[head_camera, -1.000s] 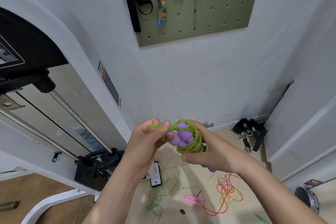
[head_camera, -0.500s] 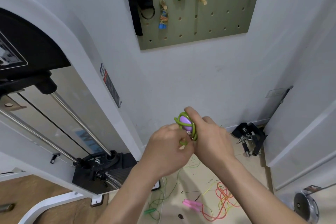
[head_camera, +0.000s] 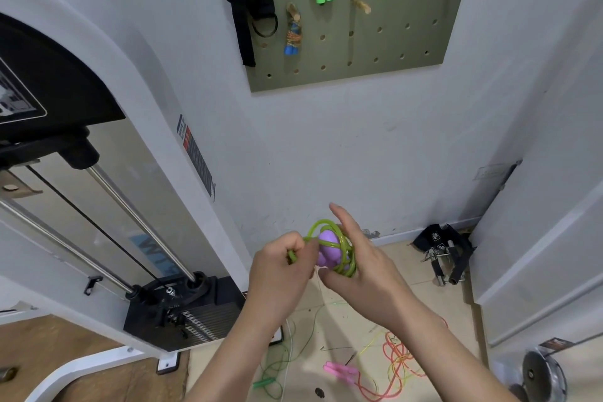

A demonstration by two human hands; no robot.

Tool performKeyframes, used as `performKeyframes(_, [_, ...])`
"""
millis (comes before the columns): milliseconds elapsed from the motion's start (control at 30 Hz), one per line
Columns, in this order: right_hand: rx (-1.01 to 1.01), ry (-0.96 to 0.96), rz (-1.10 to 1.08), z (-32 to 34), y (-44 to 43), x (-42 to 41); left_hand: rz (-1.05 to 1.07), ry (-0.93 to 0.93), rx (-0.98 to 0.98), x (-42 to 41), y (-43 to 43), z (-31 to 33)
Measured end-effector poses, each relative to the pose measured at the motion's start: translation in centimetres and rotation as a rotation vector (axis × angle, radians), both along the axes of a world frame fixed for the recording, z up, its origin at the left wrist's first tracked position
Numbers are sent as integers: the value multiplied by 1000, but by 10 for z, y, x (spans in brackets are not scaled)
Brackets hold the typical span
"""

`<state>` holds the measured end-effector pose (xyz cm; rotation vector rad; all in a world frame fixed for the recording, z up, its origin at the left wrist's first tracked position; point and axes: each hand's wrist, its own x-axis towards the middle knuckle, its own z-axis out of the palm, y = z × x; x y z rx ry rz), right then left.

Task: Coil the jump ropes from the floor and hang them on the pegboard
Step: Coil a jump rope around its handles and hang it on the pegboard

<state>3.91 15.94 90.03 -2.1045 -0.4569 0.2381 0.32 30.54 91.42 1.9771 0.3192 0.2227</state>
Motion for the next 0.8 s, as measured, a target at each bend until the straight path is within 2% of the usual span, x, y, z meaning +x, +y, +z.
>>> performKeyframes(133, [-54, -223, -1, 3, -3, 3, -47, -7, -45, -7, -6, 2])
performKeyframes(200, [-39, -222, -55, 2, -4, 5, -72, -1, -67, -8, -10, 0])
performKeyframes(267, [120, -89, -115, 4, -5, 5, -89, -8, -37, -7, -15, 0])
performKeyframes(367, [425, 220, -141, 11, -9, 4, -94, -85, 27, -6, -22, 4])
performKeyframes(467, [487, 341, -83, 13, -18, 9, -98, -215, 230, -1, -26, 10])
performKeyframes(567, [486, 343, -98, 16, -30, 14, -86, -357, 457, 11, -27, 22])
performKeyframes(633, [473, 292, -178, 15, -37, 16, -85, -256, 340, 23, -26, 34])
performKeyframes(733, [564, 304, -314, 16, -48, 22, -163, 76, 74, 38, -37, 42])
performKeyframes(800, [617, 334, -382, 20, -61, 27, -215, 184, 33, 36, -55, 36])
